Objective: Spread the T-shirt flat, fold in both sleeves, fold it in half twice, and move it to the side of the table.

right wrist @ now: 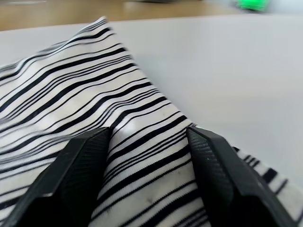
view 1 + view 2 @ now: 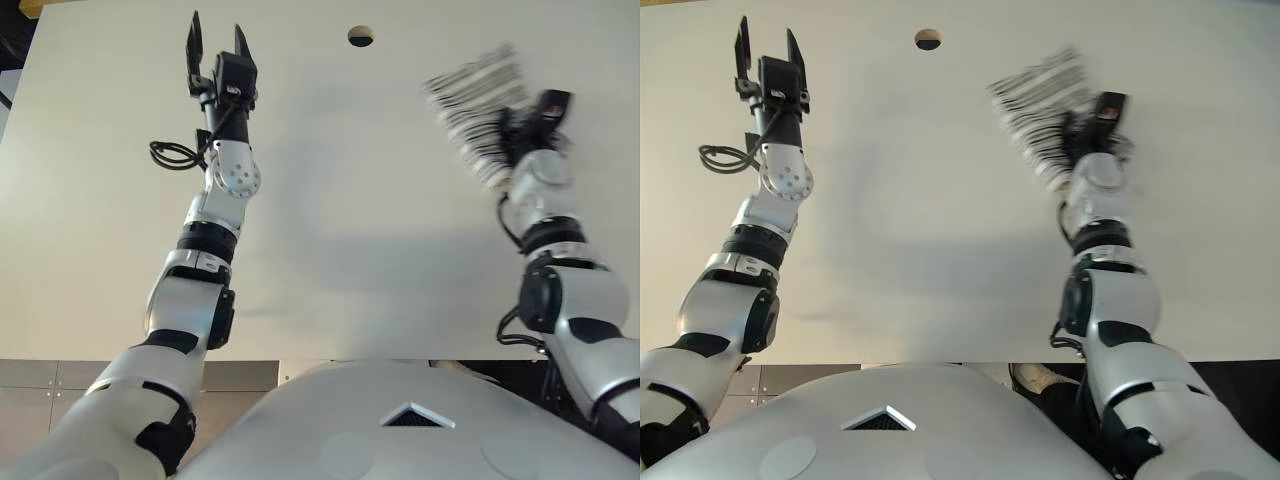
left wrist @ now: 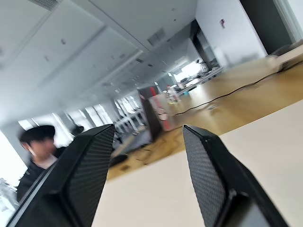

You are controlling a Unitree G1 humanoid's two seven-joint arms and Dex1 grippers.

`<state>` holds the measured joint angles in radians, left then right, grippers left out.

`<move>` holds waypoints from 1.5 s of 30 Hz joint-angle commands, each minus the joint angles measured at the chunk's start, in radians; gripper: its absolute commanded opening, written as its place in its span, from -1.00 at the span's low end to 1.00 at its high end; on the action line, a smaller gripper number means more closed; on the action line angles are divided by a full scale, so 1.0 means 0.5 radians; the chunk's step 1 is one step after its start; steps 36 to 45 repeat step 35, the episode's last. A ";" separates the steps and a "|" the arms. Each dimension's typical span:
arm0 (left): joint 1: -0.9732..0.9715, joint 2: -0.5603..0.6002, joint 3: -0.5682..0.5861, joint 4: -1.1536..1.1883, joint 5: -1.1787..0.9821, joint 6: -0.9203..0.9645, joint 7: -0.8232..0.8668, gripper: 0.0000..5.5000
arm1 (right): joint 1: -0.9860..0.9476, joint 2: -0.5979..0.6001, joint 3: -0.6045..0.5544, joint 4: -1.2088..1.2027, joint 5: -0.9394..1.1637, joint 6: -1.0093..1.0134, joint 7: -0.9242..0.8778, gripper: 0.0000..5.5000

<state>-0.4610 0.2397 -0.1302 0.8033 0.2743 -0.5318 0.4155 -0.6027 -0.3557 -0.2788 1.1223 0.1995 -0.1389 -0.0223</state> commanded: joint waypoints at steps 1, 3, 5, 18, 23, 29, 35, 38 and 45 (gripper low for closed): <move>0.291 -0.177 0.047 -0.455 -0.283 -0.039 -0.234 -0.04 | 0.030 -0.109 -0.180 0.104 0.060 -0.123 -0.238 0.07; 0.407 -0.241 0.038 -0.657 -0.311 -0.076 -0.272 -0.04 | 0.032 -0.149 -0.260 0.102 0.095 -0.211 -0.290 0.07; 0.472 -0.283 0.008 -0.765 -0.264 -0.123 -0.289 -0.04 | 0.039 -0.174 -0.286 0.111 0.090 -0.292 -0.309 0.07; 0.322 -0.534 -0.044 -0.717 -0.171 -0.346 -0.326 -0.04 | 0.574 0.261 0.267 -1.397 -0.954 -1.179 -0.819 0.07; 0.269 -0.641 -0.219 -0.641 -0.022 -0.580 -0.374 -0.04 | 0.696 0.511 0.546 -1.809 -1.313 -1.153 -0.857 0.07; -0.057 -0.649 -0.099 -0.319 -0.085 -0.728 -0.328 -0.04 | 0.513 0.565 0.670 -1.644 -1.367 -1.115 -0.831 0.07; -0.265 -0.643 0.081 0.023 -0.149 -0.860 -0.224 0.30 | 0.312 0.510 0.681 -1.358 -1.295 -1.173 -0.793 0.40; -0.265 -0.643 0.081 0.023 -0.149 -0.860 -0.224 0.30 | 0.312 0.510 0.681 -1.358 -1.295 -1.173 -0.793 0.40; -0.265 -0.643 0.081 0.023 -0.149 -0.860 -0.224 0.30 | 0.312 0.510 0.681 -1.358 -1.295 -1.173 -0.793 0.40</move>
